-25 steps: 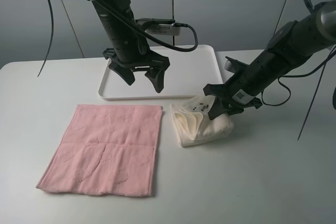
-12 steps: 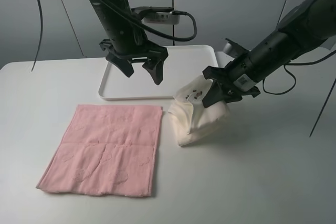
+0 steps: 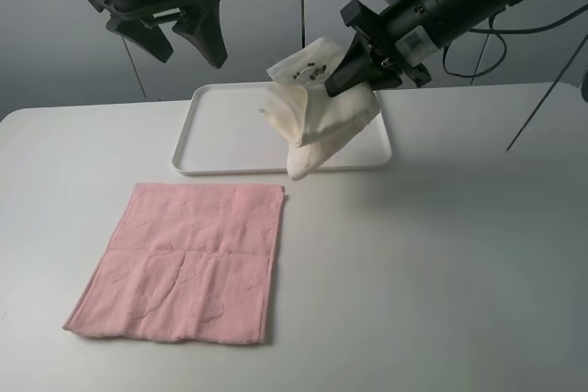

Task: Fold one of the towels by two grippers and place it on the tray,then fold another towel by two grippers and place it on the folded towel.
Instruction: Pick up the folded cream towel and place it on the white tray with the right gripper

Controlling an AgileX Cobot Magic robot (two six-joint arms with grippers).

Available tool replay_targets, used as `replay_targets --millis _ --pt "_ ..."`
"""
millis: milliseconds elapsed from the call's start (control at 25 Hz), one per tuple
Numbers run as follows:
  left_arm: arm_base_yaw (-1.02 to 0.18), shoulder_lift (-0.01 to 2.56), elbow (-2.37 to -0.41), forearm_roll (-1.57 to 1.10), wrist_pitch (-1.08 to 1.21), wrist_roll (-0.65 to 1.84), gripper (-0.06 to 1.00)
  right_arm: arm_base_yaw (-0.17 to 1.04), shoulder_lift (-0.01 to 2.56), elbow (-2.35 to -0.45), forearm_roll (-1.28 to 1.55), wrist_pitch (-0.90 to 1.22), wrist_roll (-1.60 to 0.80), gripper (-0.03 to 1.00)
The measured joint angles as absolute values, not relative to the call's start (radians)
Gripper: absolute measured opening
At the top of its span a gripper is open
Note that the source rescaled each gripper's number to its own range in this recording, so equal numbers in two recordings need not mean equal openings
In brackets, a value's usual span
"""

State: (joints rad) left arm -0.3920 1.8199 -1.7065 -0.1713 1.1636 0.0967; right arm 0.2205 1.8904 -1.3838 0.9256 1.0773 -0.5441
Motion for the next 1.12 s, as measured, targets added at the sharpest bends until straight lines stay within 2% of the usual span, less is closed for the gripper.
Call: replay_targets --millis 200,680,1120 --pt "-0.351 1.791 -1.706 -0.168 1.183 0.103 0.99 0.221 1.950 -1.514 0.934 1.104 -0.493 0.13" --pt "-0.349 1.789 -1.706 -0.159 1.181 0.104 0.99 0.221 2.228 -1.764 1.090 1.092 -0.464 0.13" --pt "-0.349 1.789 -1.706 -0.159 1.173 0.104 0.99 0.221 2.360 -1.857 1.233 1.017 -0.507 0.13"
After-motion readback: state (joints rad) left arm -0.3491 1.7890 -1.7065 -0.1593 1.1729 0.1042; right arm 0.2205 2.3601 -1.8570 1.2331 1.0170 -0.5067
